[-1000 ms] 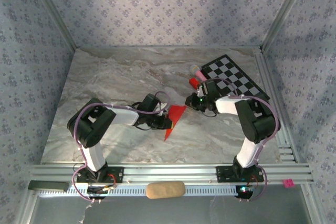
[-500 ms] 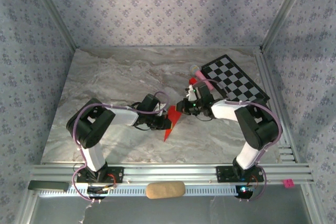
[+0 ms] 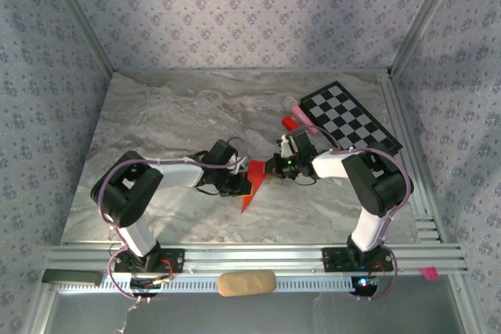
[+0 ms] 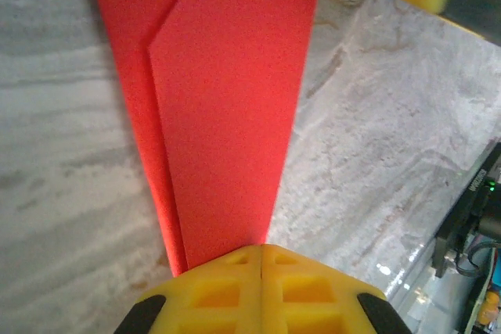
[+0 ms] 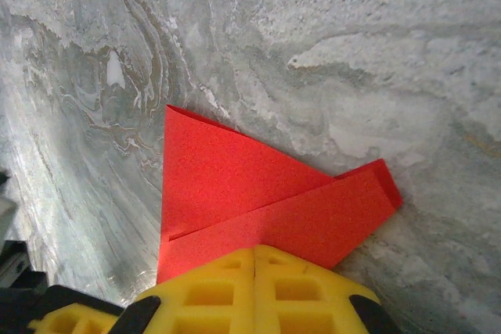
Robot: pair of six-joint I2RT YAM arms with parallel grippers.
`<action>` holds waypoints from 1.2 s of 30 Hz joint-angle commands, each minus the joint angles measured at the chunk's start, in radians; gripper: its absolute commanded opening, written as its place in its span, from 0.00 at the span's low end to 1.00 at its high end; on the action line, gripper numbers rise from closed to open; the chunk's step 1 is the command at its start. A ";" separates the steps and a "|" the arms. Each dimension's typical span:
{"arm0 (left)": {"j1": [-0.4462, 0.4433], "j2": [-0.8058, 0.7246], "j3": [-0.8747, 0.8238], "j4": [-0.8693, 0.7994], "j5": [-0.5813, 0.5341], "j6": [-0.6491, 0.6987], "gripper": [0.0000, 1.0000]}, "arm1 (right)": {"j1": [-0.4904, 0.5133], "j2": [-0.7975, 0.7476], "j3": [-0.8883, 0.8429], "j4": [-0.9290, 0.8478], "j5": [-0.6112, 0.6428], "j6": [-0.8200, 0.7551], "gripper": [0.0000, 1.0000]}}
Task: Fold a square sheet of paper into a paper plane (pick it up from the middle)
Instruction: Fold the wing for the fifth time at the center of the table.
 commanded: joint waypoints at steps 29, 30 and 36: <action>-0.067 0.015 -0.039 -0.098 -0.001 -0.019 0.13 | 0.013 0.028 0.003 -0.135 0.126 -0.010 0.03; -0.068 0.001 -0.051 -0.103 -0.001 -0.015 0.13 | 0.013 0.028 0.002 -0.136 0.127 -0.011 0.03; -0.085 -0.062 -0.125 -0.158 -0.004 0.035 0.14 | 0.010 0.026 0.005 -0.148 0.131 -0.019 0.03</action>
